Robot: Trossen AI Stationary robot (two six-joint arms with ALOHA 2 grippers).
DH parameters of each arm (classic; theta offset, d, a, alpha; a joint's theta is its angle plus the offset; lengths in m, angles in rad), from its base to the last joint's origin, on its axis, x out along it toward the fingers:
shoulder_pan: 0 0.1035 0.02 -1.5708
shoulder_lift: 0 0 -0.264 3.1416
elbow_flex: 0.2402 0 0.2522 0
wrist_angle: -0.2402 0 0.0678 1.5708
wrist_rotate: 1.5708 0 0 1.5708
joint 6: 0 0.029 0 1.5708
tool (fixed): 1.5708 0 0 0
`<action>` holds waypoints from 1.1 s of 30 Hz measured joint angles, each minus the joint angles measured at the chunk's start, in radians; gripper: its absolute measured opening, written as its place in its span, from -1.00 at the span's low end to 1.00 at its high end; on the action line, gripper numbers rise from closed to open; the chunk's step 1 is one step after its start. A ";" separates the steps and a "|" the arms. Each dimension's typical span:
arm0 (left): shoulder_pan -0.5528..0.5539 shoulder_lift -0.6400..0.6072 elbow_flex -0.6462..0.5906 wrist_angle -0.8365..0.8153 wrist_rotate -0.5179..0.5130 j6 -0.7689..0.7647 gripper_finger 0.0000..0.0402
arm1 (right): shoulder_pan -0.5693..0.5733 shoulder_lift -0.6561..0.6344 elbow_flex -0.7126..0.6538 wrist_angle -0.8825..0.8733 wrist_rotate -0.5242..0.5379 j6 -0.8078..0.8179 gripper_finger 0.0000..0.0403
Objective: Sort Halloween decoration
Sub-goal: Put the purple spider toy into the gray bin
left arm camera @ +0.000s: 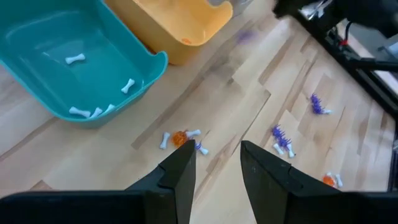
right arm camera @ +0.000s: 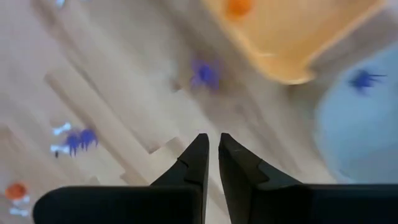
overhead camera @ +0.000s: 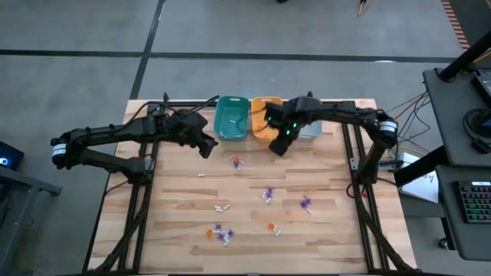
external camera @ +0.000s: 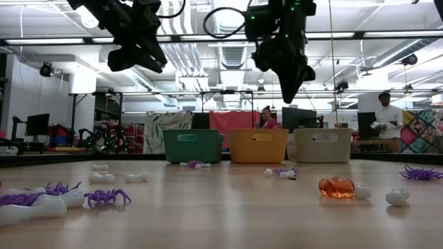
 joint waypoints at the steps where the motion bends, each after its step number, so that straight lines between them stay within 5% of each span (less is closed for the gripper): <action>1: 0.000 0.000 0.000 0.005 0.000 0.000 -0.46 | -0.026 -0.009 0.000 0.000 0.000 0.000 -0.87; 10: 0.000 0.000 0.000 0.018 0.000 -0.012 -0.46 | -0.271 -0.022 0.000 -0.001 -0.001 -0.065 -0.87; 17: 0.000 0.000 0.000 0.018 0.001 -0.014 -0.46 | -0.321 -0.031 0.000 0.000 -0.037 -0.094 -0.87; 24: 0.000 0.000 0.000 0.016 0.001 -0.015 -0.46 | -0.241 -0.077 -0.036 0.049 -0.115 -0.060 -0.87; 33: 0.000 0.000 0.000 0.016 0.001 -0.012 -0.46 | 0.006 -0.307 -0.363 0.557 -0.092 0.094 -0.87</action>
